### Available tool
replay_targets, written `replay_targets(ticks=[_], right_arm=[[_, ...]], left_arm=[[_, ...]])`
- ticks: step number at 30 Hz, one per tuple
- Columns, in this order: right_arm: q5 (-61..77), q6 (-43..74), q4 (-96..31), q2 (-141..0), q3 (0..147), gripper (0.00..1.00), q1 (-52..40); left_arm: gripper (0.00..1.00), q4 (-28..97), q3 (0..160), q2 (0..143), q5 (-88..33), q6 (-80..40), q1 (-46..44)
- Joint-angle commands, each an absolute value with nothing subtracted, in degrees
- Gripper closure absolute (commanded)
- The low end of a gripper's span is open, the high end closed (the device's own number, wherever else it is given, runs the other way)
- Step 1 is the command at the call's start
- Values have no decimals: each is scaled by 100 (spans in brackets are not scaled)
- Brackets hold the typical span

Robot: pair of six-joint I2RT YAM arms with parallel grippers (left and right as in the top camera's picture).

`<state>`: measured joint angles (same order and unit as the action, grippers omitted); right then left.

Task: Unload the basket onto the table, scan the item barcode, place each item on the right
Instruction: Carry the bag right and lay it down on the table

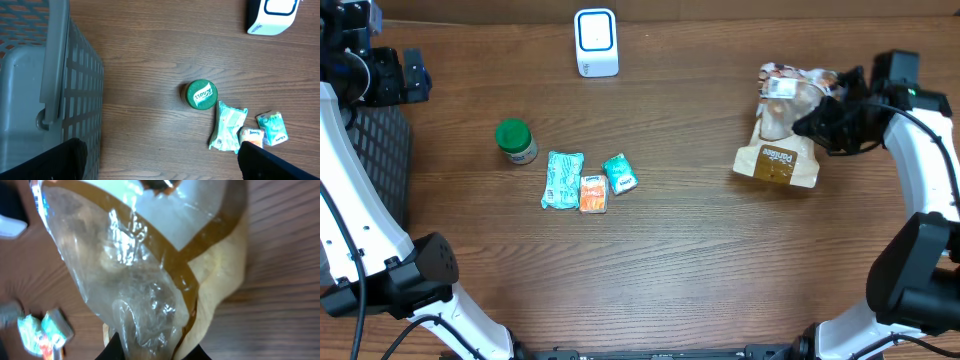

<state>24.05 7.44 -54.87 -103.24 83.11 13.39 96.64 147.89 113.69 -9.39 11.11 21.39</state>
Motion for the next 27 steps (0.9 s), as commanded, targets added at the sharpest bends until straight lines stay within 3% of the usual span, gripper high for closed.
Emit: replay_targets(ticks=[1, 9, 27], right_arm=[[2582, 1190, -4971, -10278, 7804, 96, 1691], [2580, 1522, -4202, -10278, 7052, 96, 1970], [2554, 1479, -4121, -10309, 7043, 96, 1973]], left_arm=[[0, 9664, 14811, 11358, -1004, 1157, 2132], [1, 9664, 14811, 11358, -1004, 1157, 2132], [0, 9664, 14811, 11358, -1004, 1157, 2132]])
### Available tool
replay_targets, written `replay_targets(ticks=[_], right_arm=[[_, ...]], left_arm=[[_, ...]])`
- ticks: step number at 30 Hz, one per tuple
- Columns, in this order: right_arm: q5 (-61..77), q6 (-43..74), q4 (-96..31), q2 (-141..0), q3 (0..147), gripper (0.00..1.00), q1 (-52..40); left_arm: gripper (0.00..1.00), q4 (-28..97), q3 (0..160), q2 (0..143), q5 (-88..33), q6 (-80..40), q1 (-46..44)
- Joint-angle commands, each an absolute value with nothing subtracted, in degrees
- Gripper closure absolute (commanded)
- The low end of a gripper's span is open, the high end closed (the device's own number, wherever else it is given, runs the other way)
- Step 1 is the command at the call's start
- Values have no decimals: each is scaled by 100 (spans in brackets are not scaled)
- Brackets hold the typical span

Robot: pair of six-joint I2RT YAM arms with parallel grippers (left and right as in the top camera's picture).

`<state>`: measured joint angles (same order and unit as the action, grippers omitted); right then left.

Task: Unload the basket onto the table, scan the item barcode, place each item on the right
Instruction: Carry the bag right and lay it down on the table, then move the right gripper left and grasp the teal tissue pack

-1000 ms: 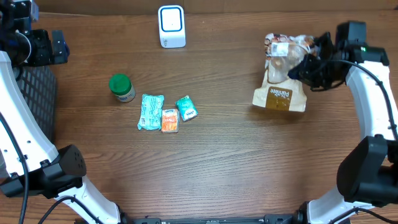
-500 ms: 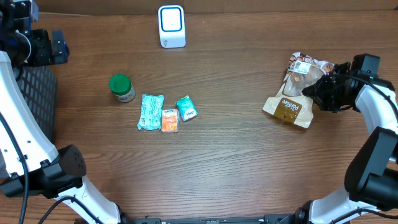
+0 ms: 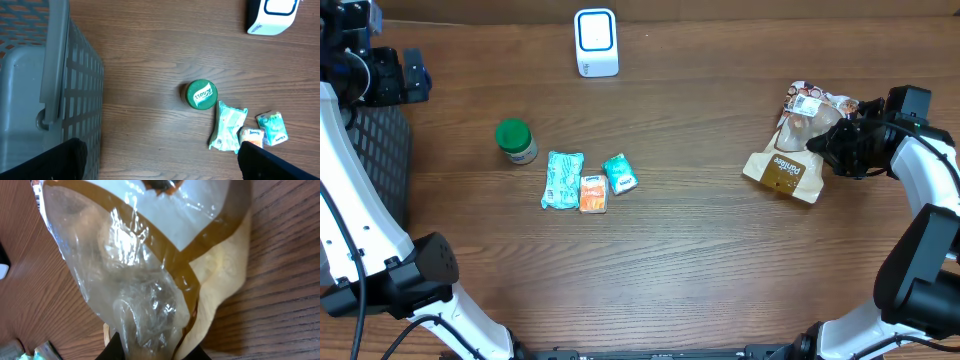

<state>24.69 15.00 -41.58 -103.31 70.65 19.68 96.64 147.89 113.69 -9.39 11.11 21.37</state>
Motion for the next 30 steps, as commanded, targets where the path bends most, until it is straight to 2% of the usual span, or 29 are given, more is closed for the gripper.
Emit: replay_targets(ticks=[1, 5, 7, 8, 11, 14, 16, 18, 22, 30], right_arm=[[2534, 1479, -4119, -10322, 7043, 96, 1973], [2488, 1479, -4125, -10427, 7043, 96, 1973], [2331, 1481, -4171, -10455, 7043, 79, 1973], [2228, 1481, -4189, -10455, 7043, 63, 1973], [2078, 1479, -4372, -10451, 7170, 42, 1984], [2080, 1479, -4954, -10449, 7662, 15, 1997], [2080, 1474, -5446, -10449, 8132, 2, 1994], [2084, 1455, -6337, -10449, 9006, 0, 1949], [2115, 1455, -7124, -10449, 9850, 0, 1653], [2709, 550, -6608, -10525, 9806, 0, 272]], left_arm=[[0, 9664, 14811, 11358, -1004, 1157, 2132], [0, 9664, 14811, 11358, -1004, 1157, 2132], [0, 9664, 14811, 11358, -1004, 1157, 2132], [0, 9664, 14811, 11358, -1004, 1157, 2132], [0, 9664, 14811, 11358, -1004, 1157, 2132], [1, 9664, 14811, 11358, -1004, 1157, 2132], [1, 9664, 14811, 11358, -1004, 1157, 2132], [1, 9664, 14811, 11358, -1004, 1157, 2132], [0, 9664, 14811, 11358, -1004, 1157, 2132], [1, 9664, 14811, 11358, -1004, 1157, 2132]])
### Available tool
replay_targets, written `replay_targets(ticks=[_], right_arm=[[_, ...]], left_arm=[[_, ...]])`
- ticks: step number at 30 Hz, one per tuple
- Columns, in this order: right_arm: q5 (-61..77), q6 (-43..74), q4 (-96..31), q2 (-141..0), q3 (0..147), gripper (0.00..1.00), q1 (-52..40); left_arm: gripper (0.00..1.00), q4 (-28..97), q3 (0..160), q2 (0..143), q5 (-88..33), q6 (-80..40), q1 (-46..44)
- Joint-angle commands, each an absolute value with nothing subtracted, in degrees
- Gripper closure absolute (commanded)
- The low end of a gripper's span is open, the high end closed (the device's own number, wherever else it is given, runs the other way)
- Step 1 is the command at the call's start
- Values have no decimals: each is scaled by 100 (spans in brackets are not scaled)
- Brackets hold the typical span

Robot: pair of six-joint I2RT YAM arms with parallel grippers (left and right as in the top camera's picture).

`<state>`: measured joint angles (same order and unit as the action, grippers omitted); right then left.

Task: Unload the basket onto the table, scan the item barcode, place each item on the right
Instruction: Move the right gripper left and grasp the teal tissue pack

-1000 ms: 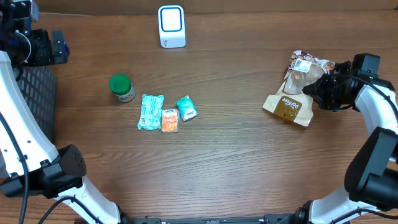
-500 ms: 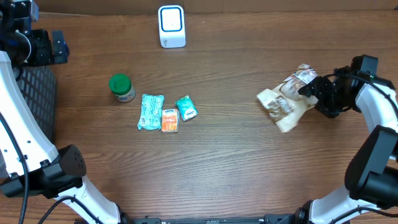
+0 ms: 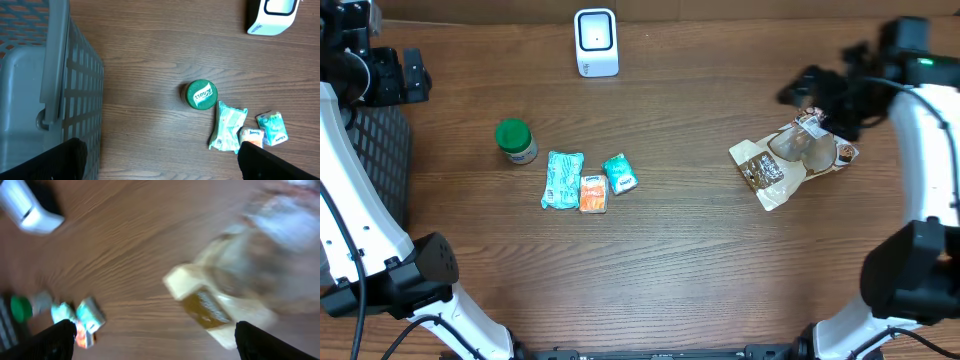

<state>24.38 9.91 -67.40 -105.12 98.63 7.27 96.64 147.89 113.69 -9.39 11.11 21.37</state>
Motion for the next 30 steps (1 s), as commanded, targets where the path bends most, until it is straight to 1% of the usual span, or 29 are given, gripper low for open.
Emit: replay_targets(ticks=[1, 5, 6, 10, 18, 23, 26, 30], right_arm=[[2683, 548, -6508, -10565, 9802, 0, 49], [2665, 550, -6141, -10748, 9786, 1, -615], [2668, 558, -5975, -10866, 9786, 3, -919], [2670, 637, -5780, -11207, 9786, 9, -1376], [2764, 749, -5500, -12007, 9784, 24, -1973], [2871, 744, -5277, -12418, 9784, 28, -2279], [2884, 744, -5277, -12551, 9782, 34, -2392], [3065, 744, -5290, -12715, 9782, 38, -2495]], left_arm=[[1, 9664, 14811, 11358, -1004, 1157, 2132], [1, 9664, 14811, 11358, -1004, 1157, 2132], [0, 9664, 14811, 11358, -1004, 1157, 2132], [0, 9664, 14811, 11358, -1004, 1157, 2132], [0, 9664, 14811, 11358, -1004, 1157, 2132], [0, 9664, 14811, 11358, -1004, 1157, 2132], [0, 9664, 14811, 11358, -1004, 1157, 2132], [0, 9664, 14811, 11358, -1004, 1157, 2132]])
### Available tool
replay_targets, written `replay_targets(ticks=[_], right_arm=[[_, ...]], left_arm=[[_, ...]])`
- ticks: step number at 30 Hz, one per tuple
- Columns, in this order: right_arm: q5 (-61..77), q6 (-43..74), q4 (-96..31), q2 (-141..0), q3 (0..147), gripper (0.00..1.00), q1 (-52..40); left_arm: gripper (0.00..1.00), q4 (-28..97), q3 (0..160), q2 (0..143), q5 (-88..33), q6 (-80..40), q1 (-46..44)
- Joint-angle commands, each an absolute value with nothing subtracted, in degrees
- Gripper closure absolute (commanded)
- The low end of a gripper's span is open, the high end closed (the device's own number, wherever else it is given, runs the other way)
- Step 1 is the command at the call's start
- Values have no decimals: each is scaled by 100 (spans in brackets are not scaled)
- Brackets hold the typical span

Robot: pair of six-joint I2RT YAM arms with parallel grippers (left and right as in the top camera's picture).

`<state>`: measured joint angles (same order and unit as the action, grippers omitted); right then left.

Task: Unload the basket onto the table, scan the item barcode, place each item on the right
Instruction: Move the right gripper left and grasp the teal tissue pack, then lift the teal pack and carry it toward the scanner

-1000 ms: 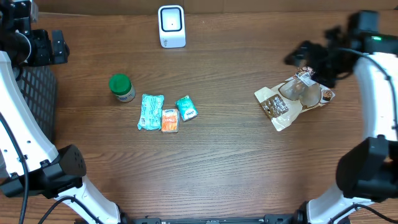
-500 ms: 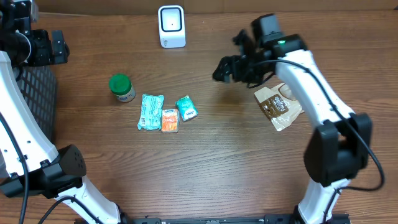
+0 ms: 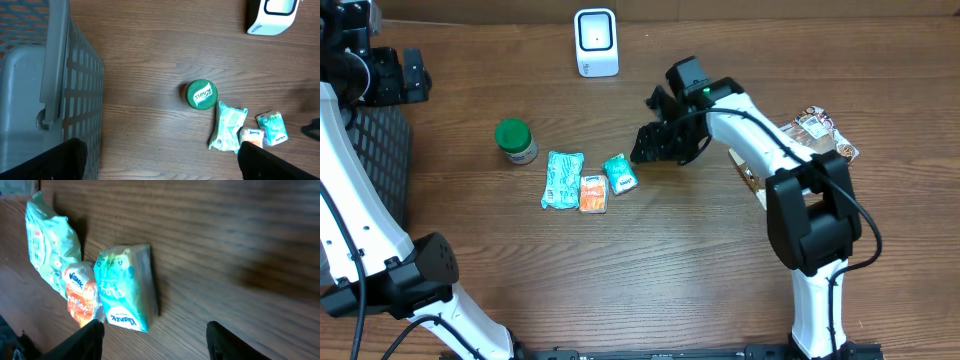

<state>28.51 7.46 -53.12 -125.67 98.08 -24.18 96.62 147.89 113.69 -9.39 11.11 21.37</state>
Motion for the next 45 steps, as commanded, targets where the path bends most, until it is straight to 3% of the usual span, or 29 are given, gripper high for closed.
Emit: replay_targets(ticks=[1, 10, 31, 35, 41, 45], right_arm=[[3081, 744, -5288, -12766, 9782, 40, -2508], [3179, 746, -5166, -13065, 9773, 54, -2589], [3391, 617, -5037, -13126, 9745, 53, -2777], [3400, 773, -4925, -13196, 9671, 73, -2823], [3398, 978, -4895, -13196, 9546, 96, -2823], [3830, 1007, -5118, -13139, 9649, 96, -2663]], left_arm=[[0, 9664, 14811, 11358, -1004, 1157, 2132], [1, 9664, 14811, 11358, -1004, 1157, 2132], [1, 9664, 14811, 11358, -1004, 1157, 2132], [0, 9664, 14811, 11358, -1004, 1157, 2132], [1, 9664, 14811, 11358, -1007, 1157, 2132], [0, 9664, 14811, 11358, -1004, 1157, 2132]])
